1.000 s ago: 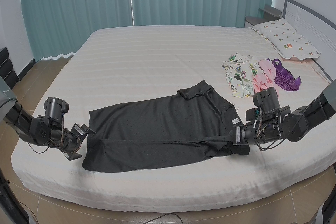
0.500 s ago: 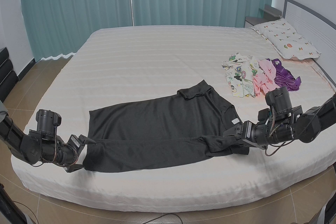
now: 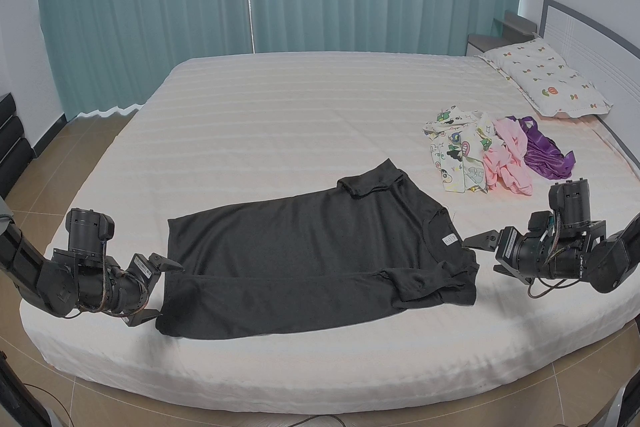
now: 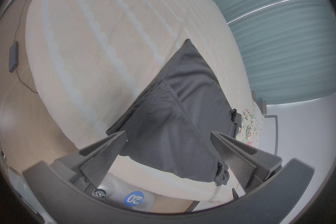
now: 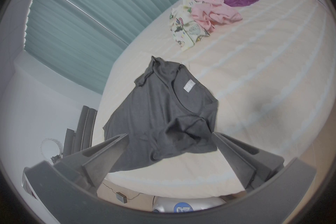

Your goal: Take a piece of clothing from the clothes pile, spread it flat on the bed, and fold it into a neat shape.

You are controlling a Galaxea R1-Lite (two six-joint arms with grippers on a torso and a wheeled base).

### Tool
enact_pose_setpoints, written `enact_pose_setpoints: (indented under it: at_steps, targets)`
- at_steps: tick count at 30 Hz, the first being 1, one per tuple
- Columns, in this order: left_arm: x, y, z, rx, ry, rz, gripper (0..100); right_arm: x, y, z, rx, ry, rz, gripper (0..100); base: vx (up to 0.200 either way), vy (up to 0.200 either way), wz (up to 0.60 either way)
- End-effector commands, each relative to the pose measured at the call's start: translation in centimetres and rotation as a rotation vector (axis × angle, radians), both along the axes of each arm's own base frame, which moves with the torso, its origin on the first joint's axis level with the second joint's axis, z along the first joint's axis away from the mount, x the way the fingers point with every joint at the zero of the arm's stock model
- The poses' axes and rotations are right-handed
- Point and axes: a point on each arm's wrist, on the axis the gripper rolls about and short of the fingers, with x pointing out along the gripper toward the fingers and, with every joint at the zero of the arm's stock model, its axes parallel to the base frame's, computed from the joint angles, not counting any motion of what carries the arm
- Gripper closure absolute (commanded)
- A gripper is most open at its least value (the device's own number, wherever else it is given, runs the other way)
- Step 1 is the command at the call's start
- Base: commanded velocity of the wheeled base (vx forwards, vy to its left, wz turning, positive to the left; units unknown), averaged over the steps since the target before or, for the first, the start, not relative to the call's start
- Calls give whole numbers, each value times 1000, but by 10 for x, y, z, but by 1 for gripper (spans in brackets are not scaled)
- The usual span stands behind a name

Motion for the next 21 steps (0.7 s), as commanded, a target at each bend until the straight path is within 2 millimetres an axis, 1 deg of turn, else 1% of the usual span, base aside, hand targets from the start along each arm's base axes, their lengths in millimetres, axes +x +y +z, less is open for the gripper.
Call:
enact_pose_setpoints:
  at_steps: [1,5,12,21]
  targets:
    - [3,2,4,4,-19,7,0,-9,-4,-27,13,47,7,0,0,0,0]
    - [4,2,2,4,-15,8,0,-4,-5,-40,18,65,9,0,0,0,0]
    - [5,4,-4,-1,7,10,0,-8,-5,-41,17,72,12,0,0,0,0]
    - [7,4,-7,3,17,11,0,-10,-4,-40,17,71,18,0,200,0,0]
